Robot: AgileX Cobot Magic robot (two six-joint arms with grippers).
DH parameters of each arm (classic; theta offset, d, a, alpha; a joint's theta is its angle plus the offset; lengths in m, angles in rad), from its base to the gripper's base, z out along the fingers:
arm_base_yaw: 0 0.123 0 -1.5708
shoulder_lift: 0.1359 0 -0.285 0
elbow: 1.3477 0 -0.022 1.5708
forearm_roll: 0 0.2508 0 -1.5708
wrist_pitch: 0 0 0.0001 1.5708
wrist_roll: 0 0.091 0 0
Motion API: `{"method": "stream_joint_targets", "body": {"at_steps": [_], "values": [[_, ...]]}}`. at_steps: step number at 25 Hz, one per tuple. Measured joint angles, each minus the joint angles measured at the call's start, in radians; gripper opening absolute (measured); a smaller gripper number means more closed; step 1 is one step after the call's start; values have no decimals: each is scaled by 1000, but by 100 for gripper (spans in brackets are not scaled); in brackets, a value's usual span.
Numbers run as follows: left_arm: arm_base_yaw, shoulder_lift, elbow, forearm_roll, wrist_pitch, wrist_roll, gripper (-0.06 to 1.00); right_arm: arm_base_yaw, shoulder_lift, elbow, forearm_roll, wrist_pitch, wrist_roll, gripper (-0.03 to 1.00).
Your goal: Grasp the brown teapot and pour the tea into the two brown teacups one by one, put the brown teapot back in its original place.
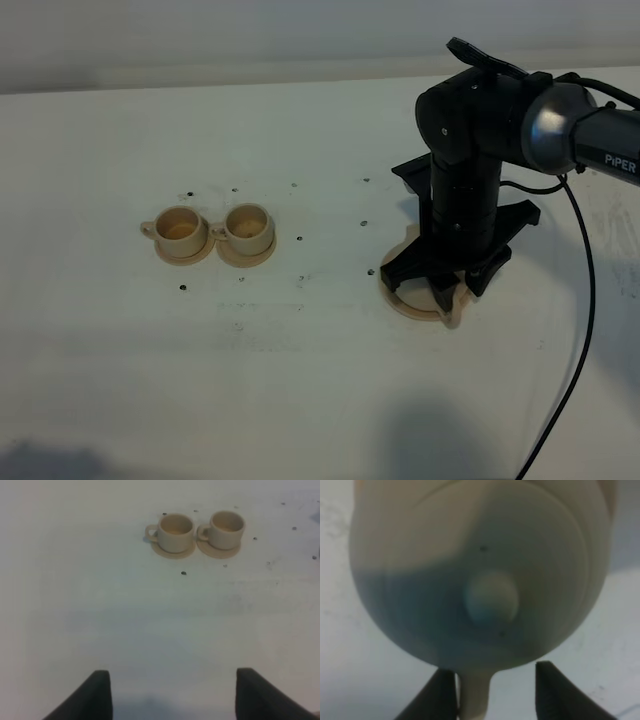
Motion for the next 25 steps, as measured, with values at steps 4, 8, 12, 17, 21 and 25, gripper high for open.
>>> {"method": "stream_joint_targets", "body": {"at_steps": [4,8,12,17,21,25], "values": [[0,0,0,0,0,0,51,0,0,0,-3,0,-32,32],[0,0,0,0,0,0,51,0,0,0,-12,0,-78,29],[0,0,0,0,0,0,51,0,0,0,-21,0,-126,28],[0,0,0,0,0,0,51,0,0,0,-33,1,-177,28],[0,0,0,0,0,0,51,0,1,0,-39,1,-207,28],[0,0,0,0,0,0,51,0,14,0,-43,7,-229,28]]}}
